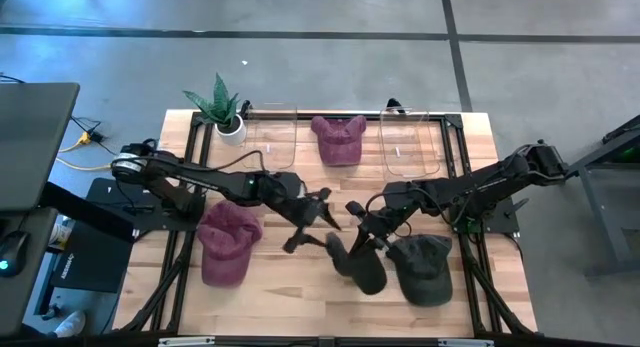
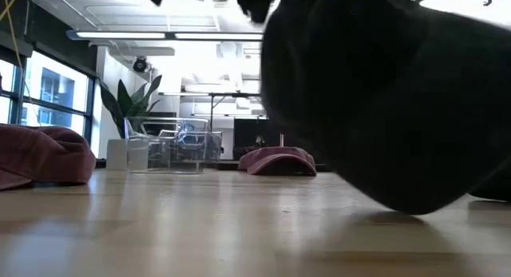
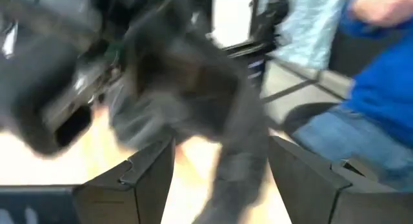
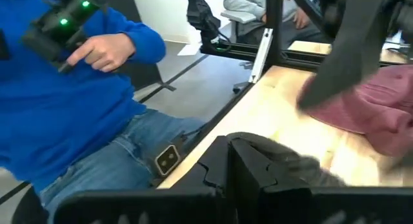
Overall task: Pick & Place hat
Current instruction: Put the left black cap into the left transparent bin
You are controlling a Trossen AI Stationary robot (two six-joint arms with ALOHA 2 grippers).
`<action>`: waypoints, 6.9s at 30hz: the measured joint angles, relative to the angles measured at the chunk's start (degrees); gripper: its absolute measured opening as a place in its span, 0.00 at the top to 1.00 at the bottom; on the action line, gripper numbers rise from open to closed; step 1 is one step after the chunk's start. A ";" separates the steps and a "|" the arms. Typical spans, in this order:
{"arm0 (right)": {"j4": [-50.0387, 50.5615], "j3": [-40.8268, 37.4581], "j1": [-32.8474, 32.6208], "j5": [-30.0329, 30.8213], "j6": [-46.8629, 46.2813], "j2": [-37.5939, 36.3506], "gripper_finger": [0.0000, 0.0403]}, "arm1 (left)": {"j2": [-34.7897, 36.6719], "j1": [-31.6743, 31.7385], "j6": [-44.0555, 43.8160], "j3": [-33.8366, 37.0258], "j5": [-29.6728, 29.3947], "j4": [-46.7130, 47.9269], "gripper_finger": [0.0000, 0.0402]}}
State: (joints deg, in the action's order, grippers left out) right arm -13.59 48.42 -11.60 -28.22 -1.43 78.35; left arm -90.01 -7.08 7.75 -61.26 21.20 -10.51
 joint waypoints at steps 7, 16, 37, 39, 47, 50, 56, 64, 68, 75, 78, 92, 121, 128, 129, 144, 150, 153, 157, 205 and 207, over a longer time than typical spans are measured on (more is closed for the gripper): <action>0.90 -0.02 0.00 1.74 1.29 0.00 0.99 | -5.07 -0.05 -6.52 0.16 8.88 -1.30 0.39; 0.93 -0.02 0.65 1.83 0.52 0.00 0.99 | -10.68 -0.45 -14.12 0.09 15.23 -14.09 0.43; 9.24 -0.59 0.64 2.74 -3.06 -7.26 0.87 | -4.78 5.56 -18.51 0.12 46.50 -22.60 0.99; 11.56 -0.61 0.28 4.46 -3.10 -7.26 0.82 | -3.33 7.27 -18.81 0.15 47.39 -19.60 0.99; 15.16 -0.61 -5.10 18.45 -3.17 -6.82 0.72 | 7.68 15.86 -14.72 0.14 48.51 -6.44 1.00; 15.08 -0.61 -7.68 23.21 -3.51 -6.79 0.72 | 12.24 20.80 -11.68 0.26 47.61 -0.29 1.00; 15.11 -0.61 -11.48 31.21 -3.15 -6.73 0.72 | 19.63 33.58 -3.70 0.20 44.33 5.95 1.00; 15.07 -0.61 -12.18 34.50 -3.06 -6.71 0.72 | 22.34 50.04 15.72 -0.82 33.00 14.64 1.00; 15.09 -0.61 -11.52 34.52 -3.06 -6.71 0.72 | 20.86 54.02 29.82 -4.74 23.13 25.89 1.00; 15.07 -0.61 -9.97 34.52 -3.06 -6.69 0.72 | 16.70 54.35 52.76 -10.49 7.36 41.03 1.00; 15.05 -0.59 -9.51 34.52 -3.06 -6.69 0.72 | 14.61 54.33 60.38 -10.53 2.89 44.91 1.00; 13.77 -0.59 -9.38 34.74 -3.08 -6.69 0.72 | 7.17 52.92 76.54 -10.16 -4.44 47.45 1.00; 13.36 -0.57 -9.01 34.07 -3.61 -6.67 0.72 | 6.43 49.87 72.71 -10.35 -12.74 39.68 0.71; 13.36 -0.55 -9.01 34.04 -3.63 -6.69 0.72 | 6.42 49.87 71.24 -10.35 -19.57 38.90 0.54; 13.36 -0.55 -9.01 34.04 -3.65 -6.67 0.72 | 6.42 49.87 71.02 -10.35 -20.31 39.02 0.53; 13.53 -0.52 -9.01 34.04 -3.58 -6.67 0.72 | 6.40 51.75 25.96 -18.21 -18.77 52.47 0.62; 13.49 -0.52 -9.01 34.04 -3.54 -6.67 0.72 | 5.84 51.72 16.51 -18.38 -23.09 51.38 0.67; 13.56 -0.52 -9.07 34.04 -3.61 -6.67 0.72 | 5.81 51.70 14.21 -18.42 -22.65 50.93 0.65; 13.78 -0.52 -9.07 33.93 -3.61 -6.67 0.72 | 5.79 51.73 11.36 -20.32 -23.19 52.19 0.55; 11.72 -0.59 -9.07 30.80 -4.65 -0.57 0.72 | -2.06 41.96 81.47 -25.61 -34.43 67.10 0.95; 11.75 -0.59 -9.07 30.79 -4.68 -0.59 0.72 | -2.06 42.13 79.70 -24.15 -36.82 65.22 0.94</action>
State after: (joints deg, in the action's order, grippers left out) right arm -1.85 47.83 -20.67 2.57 -6.12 77.76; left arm -92.07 35.04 87.45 -85.41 -15.62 54.71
